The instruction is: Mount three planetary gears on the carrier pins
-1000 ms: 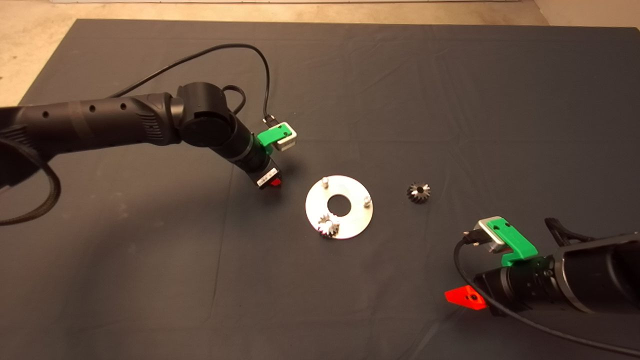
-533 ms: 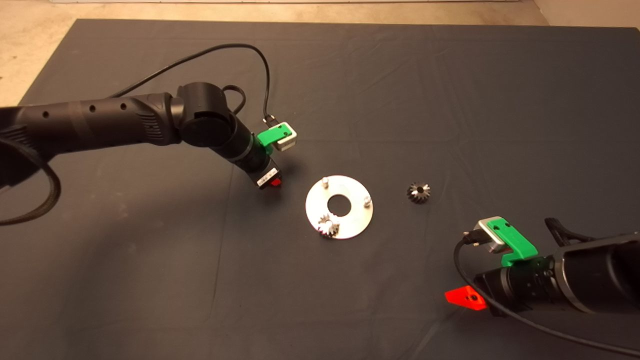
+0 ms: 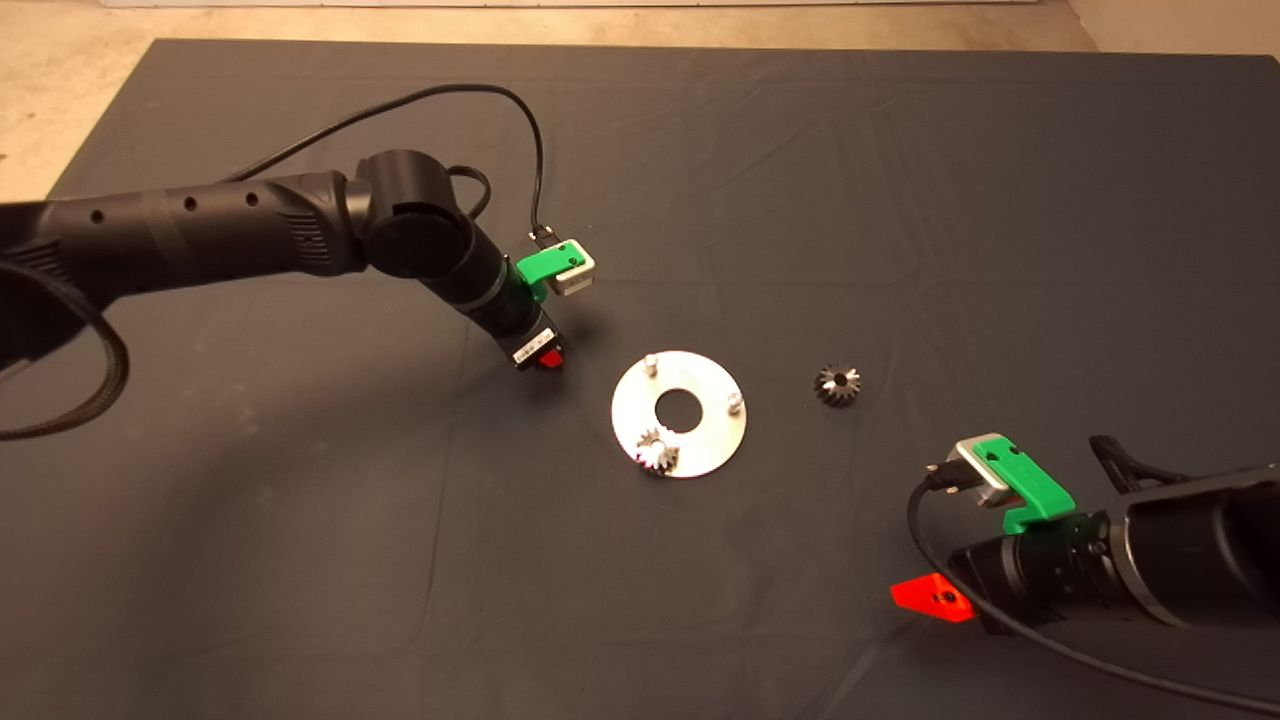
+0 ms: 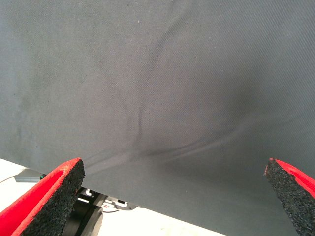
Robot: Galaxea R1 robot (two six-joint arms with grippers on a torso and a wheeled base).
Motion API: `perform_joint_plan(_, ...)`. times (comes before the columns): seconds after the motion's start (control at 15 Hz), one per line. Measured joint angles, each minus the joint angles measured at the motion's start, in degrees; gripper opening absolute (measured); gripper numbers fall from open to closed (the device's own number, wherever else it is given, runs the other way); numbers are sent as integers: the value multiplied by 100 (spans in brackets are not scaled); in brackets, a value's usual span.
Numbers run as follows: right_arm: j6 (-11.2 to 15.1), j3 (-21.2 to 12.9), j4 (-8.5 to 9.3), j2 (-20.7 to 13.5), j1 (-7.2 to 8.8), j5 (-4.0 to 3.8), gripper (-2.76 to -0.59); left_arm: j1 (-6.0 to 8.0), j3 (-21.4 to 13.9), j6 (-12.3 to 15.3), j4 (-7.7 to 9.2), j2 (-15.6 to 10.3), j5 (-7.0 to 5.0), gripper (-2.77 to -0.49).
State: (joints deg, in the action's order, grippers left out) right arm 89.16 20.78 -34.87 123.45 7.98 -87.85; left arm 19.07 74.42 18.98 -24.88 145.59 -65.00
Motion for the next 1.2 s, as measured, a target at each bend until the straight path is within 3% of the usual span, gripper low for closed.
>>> perform_joint_plan(0.07,-2,0,0,0,0,0,-61,0,-71,12,-14,2,-70,-261)
perform_joint_plan(0.27,-20,0,2,0,-2,-2,-61,-7,-524,391,-77,1,-542,-261)
perform_joint_plan(0.4,-22,0,2,2,2,2,-61,60,-895,584,2,-2,-711,-261)
perform_joint_plan(0.6,-24,0,35,0,-2,-2,-60,435,-907,623,-41,-2,-757,-261)
perform_joint_plan(0.93,-27,0,111,0,0,-2,-61,817,-909,731,-26,52,-827,-262)
perform_joint_plan(1.07,-39,0,151,-13,2,0,-61,857,-898,782,-37,213,-871,-262)
perform_joint_plan(1.2,-38,-1,155,-5,28,-2,-61,828,-1133,1075,-54,295,-851,-262)
